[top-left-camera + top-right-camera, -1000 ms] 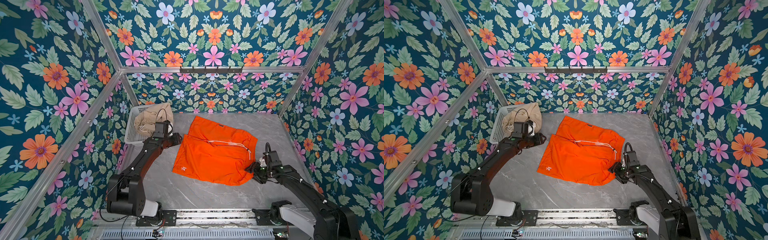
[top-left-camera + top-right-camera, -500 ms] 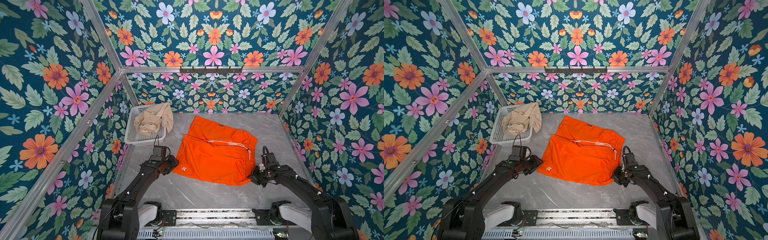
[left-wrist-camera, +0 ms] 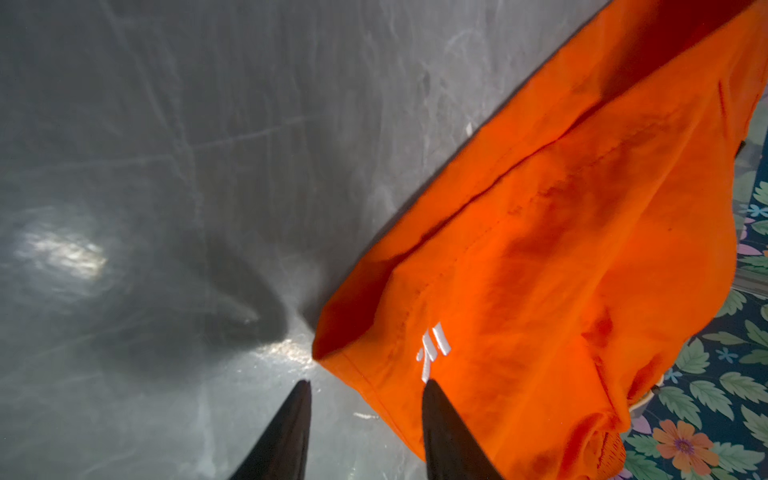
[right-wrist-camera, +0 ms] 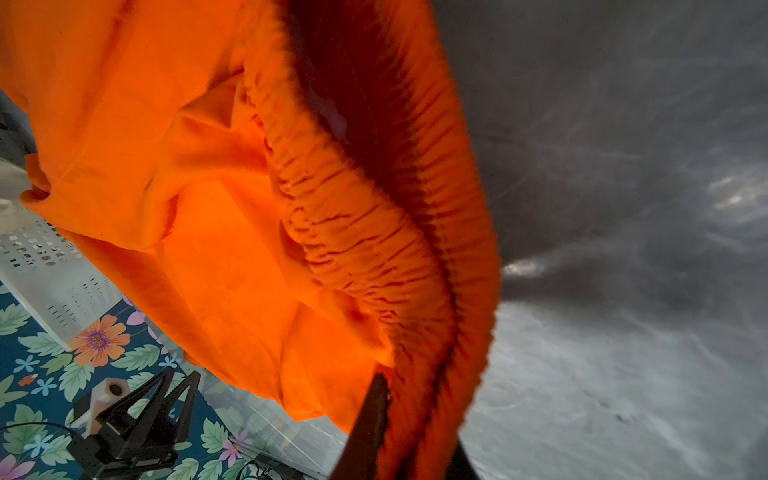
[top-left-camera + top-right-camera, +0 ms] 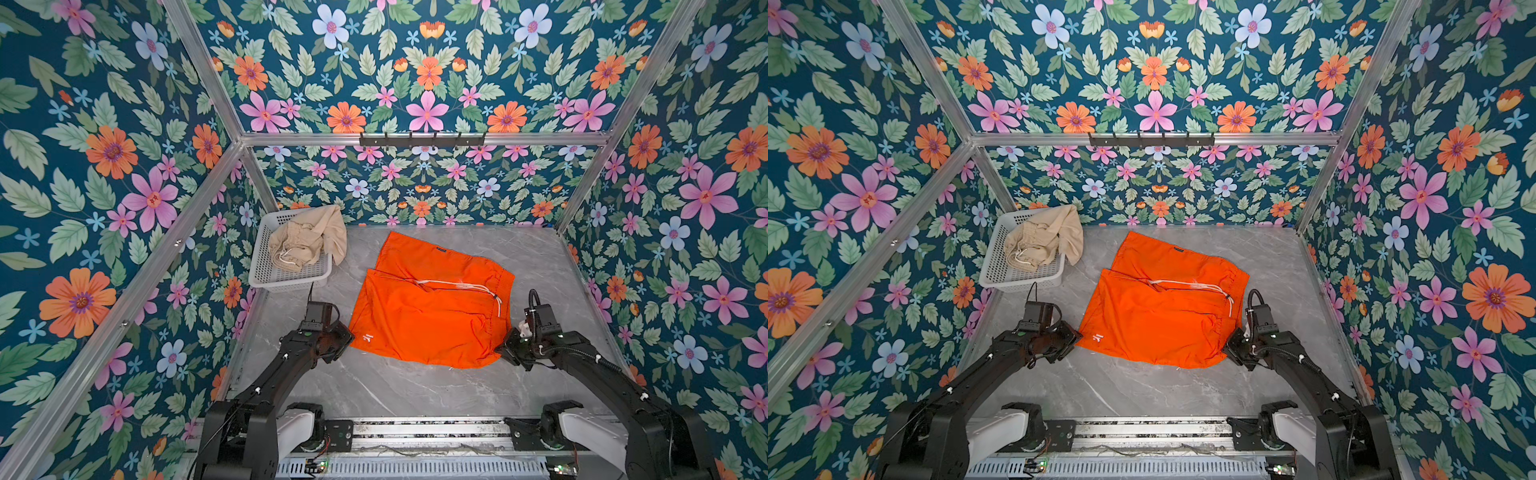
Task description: Fold and stack the shorts
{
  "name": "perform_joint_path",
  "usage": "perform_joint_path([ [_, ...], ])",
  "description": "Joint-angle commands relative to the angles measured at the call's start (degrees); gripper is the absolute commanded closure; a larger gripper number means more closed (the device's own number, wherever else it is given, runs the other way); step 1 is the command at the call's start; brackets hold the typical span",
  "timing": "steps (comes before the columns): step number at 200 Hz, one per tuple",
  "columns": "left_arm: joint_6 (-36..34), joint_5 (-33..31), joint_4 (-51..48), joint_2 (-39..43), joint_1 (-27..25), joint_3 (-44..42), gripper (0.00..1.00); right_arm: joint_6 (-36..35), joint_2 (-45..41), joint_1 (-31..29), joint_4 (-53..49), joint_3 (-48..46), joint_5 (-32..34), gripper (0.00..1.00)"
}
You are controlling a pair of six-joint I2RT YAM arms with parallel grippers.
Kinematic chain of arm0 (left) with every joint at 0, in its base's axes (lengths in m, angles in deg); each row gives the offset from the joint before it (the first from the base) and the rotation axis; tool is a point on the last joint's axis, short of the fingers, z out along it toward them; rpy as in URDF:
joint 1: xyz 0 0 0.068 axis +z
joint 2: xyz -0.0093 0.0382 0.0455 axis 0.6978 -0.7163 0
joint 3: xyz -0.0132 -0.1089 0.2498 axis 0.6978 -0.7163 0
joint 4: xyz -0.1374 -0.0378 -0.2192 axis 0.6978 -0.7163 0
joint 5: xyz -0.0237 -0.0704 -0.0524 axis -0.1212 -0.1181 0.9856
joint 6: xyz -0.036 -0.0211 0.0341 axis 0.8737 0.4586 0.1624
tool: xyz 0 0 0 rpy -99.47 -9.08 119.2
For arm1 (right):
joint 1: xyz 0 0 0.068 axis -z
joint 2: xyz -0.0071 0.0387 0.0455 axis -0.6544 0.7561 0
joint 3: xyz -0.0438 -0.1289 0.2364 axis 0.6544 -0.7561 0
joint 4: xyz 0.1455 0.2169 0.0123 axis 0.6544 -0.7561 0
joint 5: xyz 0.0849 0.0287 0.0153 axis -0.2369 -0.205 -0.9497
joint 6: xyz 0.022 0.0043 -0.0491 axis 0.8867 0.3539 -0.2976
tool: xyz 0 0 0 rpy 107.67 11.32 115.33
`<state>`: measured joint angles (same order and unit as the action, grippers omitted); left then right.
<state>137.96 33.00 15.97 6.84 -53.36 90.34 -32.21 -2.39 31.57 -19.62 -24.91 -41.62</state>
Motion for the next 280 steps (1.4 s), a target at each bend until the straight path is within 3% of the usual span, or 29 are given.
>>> perform_joint_path([
  [1,2.2,-0.1,2.7,-1.1,0.1,-0.7,0.55,-0.3,-0.3,0.0,0.5,0.2,-0.2,0.89],
  [49,1.9,-0.7,5.2,-3.9,0.1,-1.4,0.57,-0.4,-0.9,0.0,0.9,-0.2,-1.0,0.90],
  [97,2.3,-0.4,9.3,-7.4,0.1,-2.4,0.66,-0.6,-2.0,0.0,1.0,-0.6,-1.6,0.94],
  [117,2.0,-1.4,10.2,-8.0,0.1,-2.4,0.75,-0.8,-2.5,-0.1,0.9,-0.6,-1.7,0.94],
  [142,1.0,-2.0,9.4,-7.9,0.1,-1.3,1.00,-1.1,-3.6,-0.1,-0.1,0.1,-1.7,0.95],
  [158,-0.5,-2.8,6.0,-5.9,0.1,1.1,1.00,-1.5,-4.8,0.0,-2.7,2.3,-1.7,0.98],
  [183,-5.0,-8.8,-4.1,0.6,0.1,9.7,1.00,-3.6,-7.2,0.0,-9.5,10.2,-0.2,0.99],
  [209,-11.1,-16.4,-14.2,5.2,0.1,23.1,1.00,-9.1,-7.2,0.0,-17.6,25.0,2.1,1.00],
  [280,-29.4,-28.3,-29.2,1.6,0.1,61.9,1.00,-21.8,6.1,-0.1,-31.9,67.1,-3.7,1.00],
])
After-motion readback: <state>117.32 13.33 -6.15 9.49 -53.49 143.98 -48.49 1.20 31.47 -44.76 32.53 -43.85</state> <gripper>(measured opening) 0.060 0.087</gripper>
